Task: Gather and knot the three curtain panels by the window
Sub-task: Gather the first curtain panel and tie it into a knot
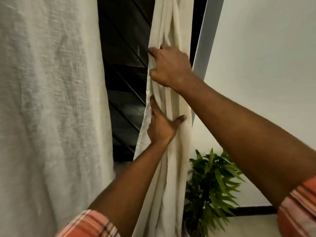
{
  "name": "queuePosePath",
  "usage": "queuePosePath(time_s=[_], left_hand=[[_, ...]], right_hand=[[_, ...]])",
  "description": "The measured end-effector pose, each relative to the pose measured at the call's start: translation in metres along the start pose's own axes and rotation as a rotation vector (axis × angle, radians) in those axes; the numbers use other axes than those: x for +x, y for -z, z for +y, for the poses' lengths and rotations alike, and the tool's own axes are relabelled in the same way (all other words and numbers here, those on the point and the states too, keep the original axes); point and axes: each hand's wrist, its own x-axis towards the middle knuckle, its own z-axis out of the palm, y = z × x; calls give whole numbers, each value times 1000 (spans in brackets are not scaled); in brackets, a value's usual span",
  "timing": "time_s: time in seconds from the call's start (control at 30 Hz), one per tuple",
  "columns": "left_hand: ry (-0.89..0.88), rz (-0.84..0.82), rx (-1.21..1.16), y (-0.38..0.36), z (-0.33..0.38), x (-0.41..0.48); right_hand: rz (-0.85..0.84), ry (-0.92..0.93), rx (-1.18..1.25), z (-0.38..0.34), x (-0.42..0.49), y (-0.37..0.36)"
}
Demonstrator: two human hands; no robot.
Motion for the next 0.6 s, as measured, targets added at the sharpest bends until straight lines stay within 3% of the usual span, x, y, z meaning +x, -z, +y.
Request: queuePosePath(time_s=[0.2,0.3,0.4,0.6], left_hand=[[232,-143,78,-28,-64,-34],[236,-145,181,-26,-97,-47],[151,-100,174,-23,-103,-57],[-63,-135,11,-38,-51,-50]], right_hand=[[-344,20,-165,-2,-45,-71],[-439,56,-229,6,-62,-87],[-400,69,-206,12,-69,-87],[-77,82,-64,-5,-50,-51]])
